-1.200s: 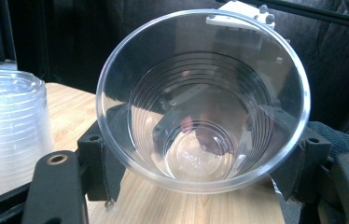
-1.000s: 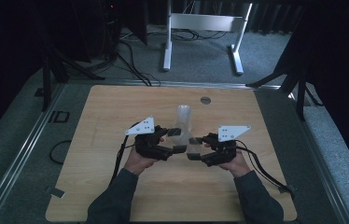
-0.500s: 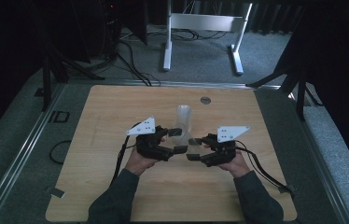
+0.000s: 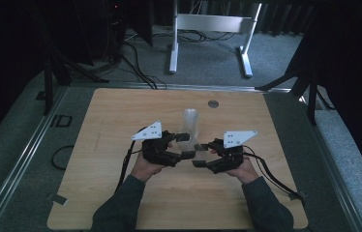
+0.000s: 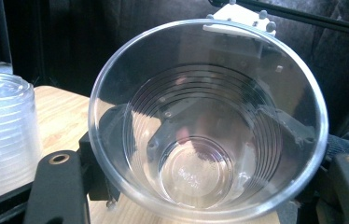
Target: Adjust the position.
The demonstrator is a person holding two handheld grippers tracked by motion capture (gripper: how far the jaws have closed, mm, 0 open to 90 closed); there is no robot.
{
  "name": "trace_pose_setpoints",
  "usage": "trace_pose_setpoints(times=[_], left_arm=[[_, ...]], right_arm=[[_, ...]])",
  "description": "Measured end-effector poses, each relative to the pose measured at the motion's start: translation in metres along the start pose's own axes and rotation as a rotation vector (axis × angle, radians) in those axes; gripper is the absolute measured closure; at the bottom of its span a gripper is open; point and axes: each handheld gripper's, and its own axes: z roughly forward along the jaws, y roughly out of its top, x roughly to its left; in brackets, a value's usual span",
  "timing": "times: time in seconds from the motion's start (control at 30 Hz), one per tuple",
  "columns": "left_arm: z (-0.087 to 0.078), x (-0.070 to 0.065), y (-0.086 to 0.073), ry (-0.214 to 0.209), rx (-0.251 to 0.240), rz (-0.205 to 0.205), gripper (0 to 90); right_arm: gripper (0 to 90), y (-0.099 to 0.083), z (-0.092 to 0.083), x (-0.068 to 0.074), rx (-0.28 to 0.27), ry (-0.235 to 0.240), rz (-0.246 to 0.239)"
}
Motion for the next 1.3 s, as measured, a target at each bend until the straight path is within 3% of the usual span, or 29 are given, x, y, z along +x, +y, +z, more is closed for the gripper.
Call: trace_pose_setpoints(times=[0.53, 0.7, 1.13, 1.3], left_arm=[[-0.006, 0.003, 0.001, 0.016, -0.011, -0.007, 30.5], [-0.007, 0.004, 0.000, 0.033, 0.003, -0.005, 30.5], [-0.005, 0.003, 0.000, 0.076, 0.054, 0.011, 30.8], [-0.002, 0.002, -0.002, 0.092, 0.084, 0.021, 30.9]], right_arm=[[30.1, 0.003, -0.006, -0.002, 0.021, -0.035, 0.009], [29.0, 0.006, -0.010, -0.002, 0.082, -0.061, -0.011], [28.7, 0.010, -0.009, 0.000, 0.143, -0.114, -0.046], [28.9, 0.012, -0.004, 0.004, 0.191, -0.135, -0.065]])
